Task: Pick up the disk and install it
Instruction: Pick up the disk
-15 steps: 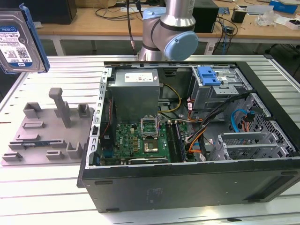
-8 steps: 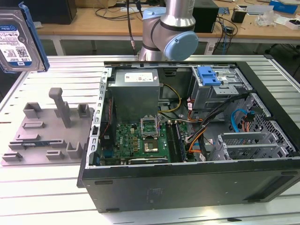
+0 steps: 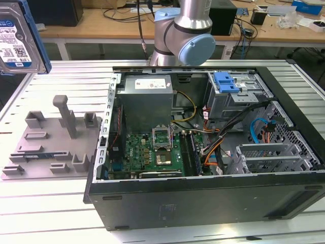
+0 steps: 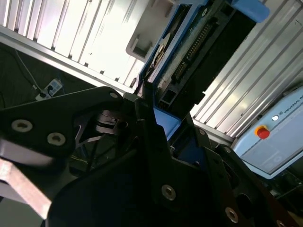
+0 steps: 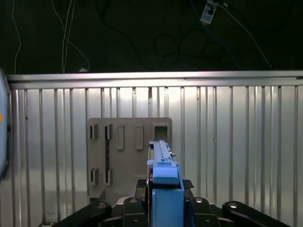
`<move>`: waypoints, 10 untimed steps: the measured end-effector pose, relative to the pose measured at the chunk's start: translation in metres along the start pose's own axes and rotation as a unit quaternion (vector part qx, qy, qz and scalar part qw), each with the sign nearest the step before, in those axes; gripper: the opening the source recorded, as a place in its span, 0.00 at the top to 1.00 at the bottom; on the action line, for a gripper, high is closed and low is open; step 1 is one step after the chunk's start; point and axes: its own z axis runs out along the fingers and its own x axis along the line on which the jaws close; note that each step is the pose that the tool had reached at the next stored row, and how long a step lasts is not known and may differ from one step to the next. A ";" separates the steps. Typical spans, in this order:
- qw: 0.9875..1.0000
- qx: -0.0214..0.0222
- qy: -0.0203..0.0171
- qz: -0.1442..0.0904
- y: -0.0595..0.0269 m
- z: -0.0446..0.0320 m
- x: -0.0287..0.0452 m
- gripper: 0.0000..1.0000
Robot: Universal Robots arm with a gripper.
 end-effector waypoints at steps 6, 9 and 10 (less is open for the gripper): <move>1.000 -0.001 0.002 0.000 -0.0115 -0.0093 0.0156 0.64; 1.000 -0.002 0.003 0.000 -0.0184 -0.0124 0.0243 0.64; 1.000 -0.002 0.003 0.000 -0.0214 -0.0130 0.0284 0.64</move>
